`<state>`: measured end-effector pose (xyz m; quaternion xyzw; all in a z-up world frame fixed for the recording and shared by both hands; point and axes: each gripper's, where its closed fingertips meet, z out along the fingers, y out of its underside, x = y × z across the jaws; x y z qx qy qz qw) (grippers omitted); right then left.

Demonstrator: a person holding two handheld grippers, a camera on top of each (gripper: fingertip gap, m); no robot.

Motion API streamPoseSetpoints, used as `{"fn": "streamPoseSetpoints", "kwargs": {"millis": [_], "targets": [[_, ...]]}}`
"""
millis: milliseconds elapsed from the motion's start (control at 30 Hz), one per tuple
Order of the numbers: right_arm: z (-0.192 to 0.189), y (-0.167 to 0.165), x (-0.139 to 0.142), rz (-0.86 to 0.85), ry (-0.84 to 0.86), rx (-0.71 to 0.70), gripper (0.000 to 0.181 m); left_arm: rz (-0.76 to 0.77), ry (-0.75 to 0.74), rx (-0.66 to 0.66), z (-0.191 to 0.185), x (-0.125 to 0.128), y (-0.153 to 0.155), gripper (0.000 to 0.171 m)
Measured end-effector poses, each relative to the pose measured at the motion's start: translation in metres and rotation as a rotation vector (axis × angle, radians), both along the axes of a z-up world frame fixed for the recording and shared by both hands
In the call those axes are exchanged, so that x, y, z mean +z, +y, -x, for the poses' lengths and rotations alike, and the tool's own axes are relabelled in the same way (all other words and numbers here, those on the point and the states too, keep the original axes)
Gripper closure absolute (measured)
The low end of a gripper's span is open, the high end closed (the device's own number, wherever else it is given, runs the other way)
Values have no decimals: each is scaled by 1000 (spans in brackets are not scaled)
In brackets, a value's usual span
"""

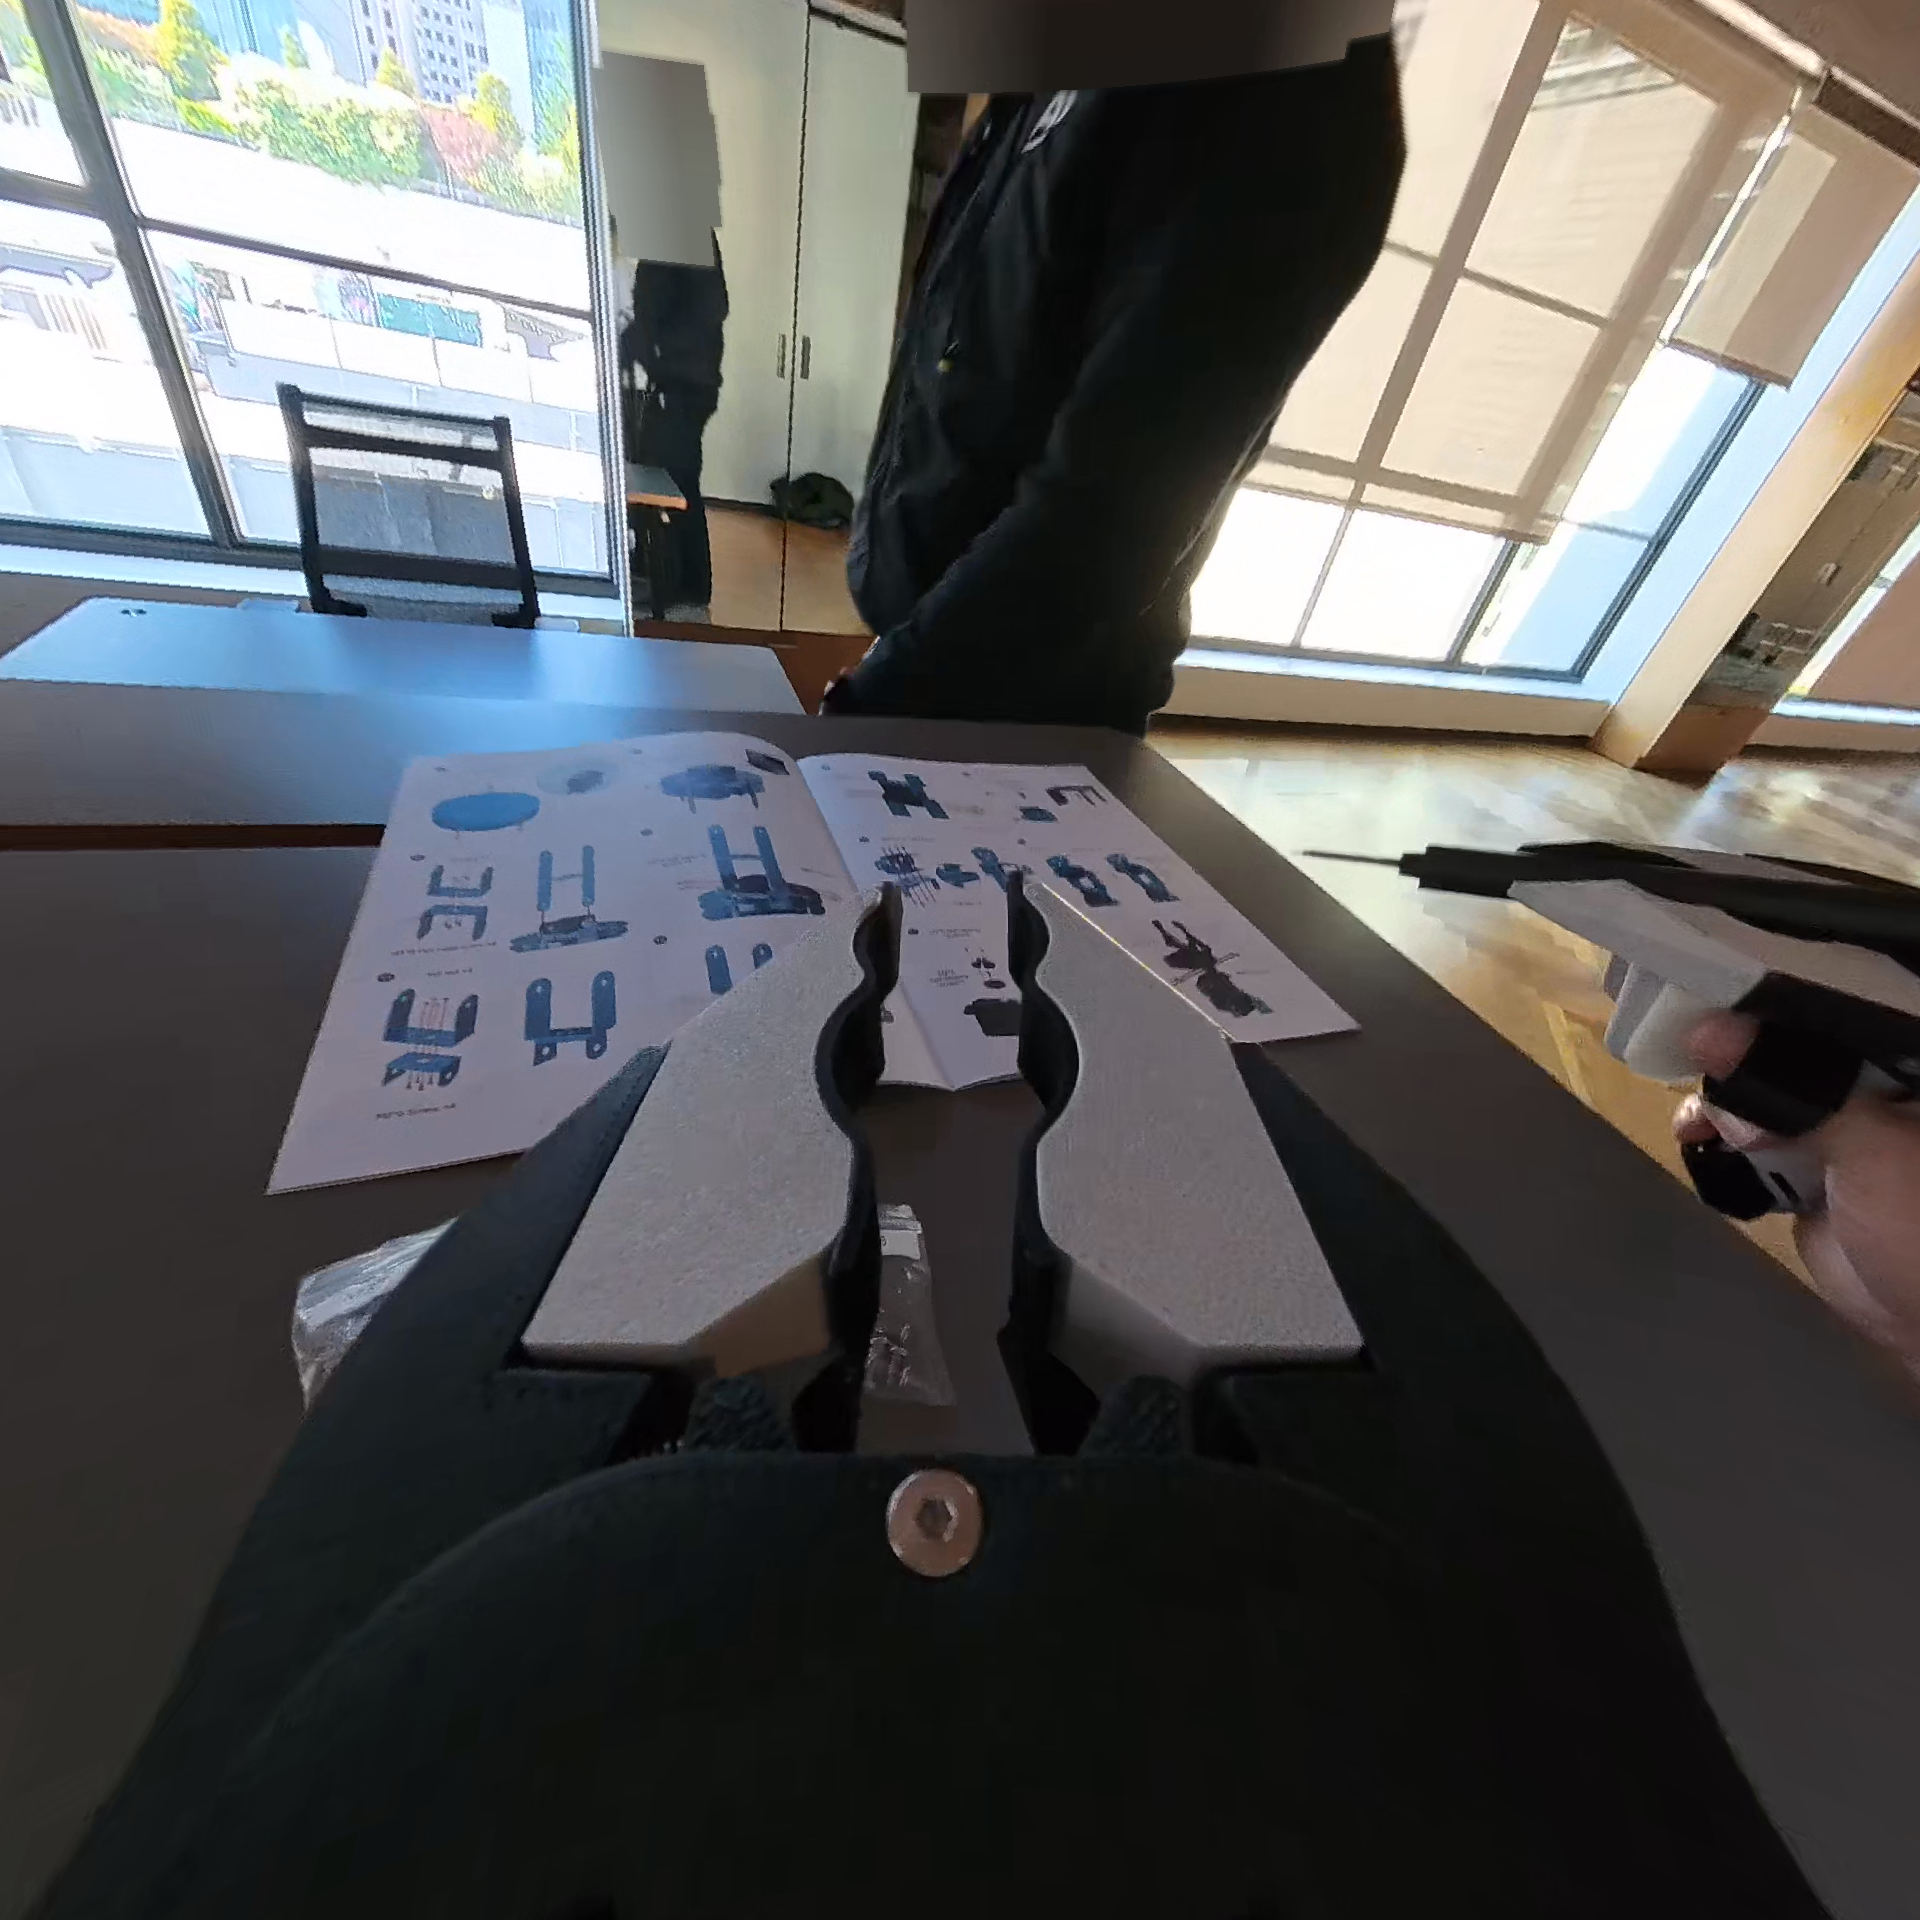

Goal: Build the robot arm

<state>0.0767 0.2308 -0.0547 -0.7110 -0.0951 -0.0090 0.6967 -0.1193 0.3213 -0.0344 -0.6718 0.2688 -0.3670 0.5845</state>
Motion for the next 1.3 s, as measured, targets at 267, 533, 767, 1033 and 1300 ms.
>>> {"fn": "streamPoseSetpoints", "kwargs": {"millis": [267, 533, 767, 1033, 1300], "targets": [[73, -19, 30, 15, -40, 100, 164, -49, 109, 37, 100, 26, -47, 151], [78, -40, 35, -16, -25, 167, 164, 88, 155, 141, 197, 8, -74, 147], [28, -19, 5, -24, -86, 217, 163, 53, 76, 213, 164, -1, -75, 149], [1, 11, -5, -55, -17, 244, 163, -33, -51, 115, 78, 10, -33, 148], [-1, 16, -10, -36, -16, 221, 164, 25, -126, 16, 38, -1, -6, 148]]}}
